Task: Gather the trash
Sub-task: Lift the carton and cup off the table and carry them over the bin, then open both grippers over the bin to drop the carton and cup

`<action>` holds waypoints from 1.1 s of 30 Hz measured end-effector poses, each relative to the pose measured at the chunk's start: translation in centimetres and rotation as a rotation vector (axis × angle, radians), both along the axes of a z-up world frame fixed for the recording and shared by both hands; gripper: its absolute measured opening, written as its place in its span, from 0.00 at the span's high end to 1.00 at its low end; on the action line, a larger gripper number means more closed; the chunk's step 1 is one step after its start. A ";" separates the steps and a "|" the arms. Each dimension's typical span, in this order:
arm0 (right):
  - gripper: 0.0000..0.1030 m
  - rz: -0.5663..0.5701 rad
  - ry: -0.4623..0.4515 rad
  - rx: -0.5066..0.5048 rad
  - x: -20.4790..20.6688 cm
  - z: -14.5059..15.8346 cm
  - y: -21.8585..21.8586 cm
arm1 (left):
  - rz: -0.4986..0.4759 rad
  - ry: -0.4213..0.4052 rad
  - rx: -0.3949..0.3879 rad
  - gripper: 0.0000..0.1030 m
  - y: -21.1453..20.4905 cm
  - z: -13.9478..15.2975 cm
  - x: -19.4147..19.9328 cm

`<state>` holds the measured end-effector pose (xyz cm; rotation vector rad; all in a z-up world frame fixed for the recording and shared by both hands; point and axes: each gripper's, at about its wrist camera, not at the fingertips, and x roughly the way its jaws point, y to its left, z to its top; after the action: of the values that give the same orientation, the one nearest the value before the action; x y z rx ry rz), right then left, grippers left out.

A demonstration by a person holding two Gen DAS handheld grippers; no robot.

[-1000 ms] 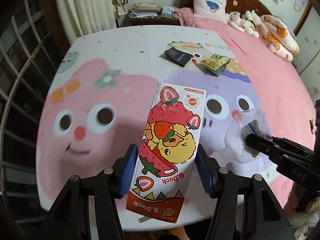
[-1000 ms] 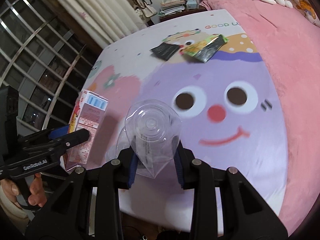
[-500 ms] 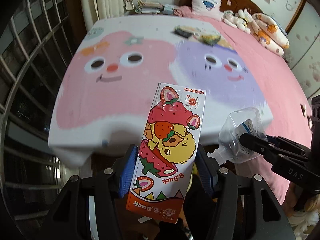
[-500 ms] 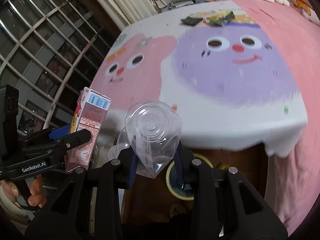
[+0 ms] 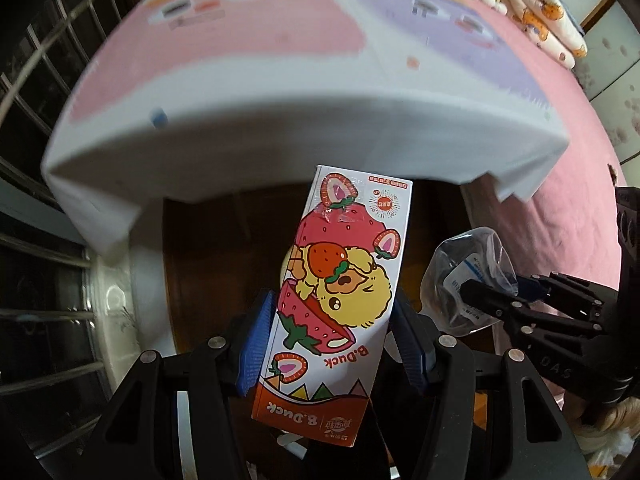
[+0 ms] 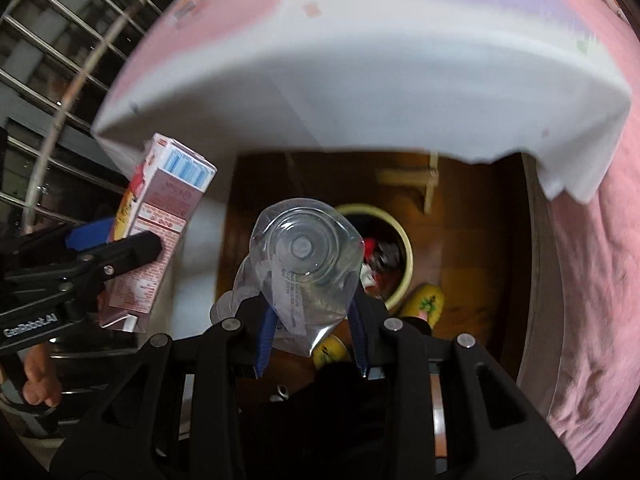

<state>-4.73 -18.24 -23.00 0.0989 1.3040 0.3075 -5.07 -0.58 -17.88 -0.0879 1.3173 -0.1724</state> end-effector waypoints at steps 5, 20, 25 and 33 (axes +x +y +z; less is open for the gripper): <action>0.72 0.012 0.054 -0.063 -0.3 -6.5 -0.9 | 0.005 0.073 0.007 0.45 -1.2 -7.0 0.0; 0.72 0.027 0.157 -0.106 2.4 -20.2 -2.1 | 0.028 0.187 0.014 0.42 -4.1 -21.9 3.4; 0.72 0.015 0.178 -0.087 3.0 -21.8 -2.6 | 0.034 0.235 0.021 0.15 -4.0 -23.9 4.5; 0.72 0.016 0.194 -0.059 4.3 -22.8 -2.2 | 0.099 0.211 0.064 0.13 -2.0 -24.1 4.6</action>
<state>-0.47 -20.48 -45.78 0.0695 1.5054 0.2784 -0.46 -2.53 -41.94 -0.1193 1.5245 -0.0375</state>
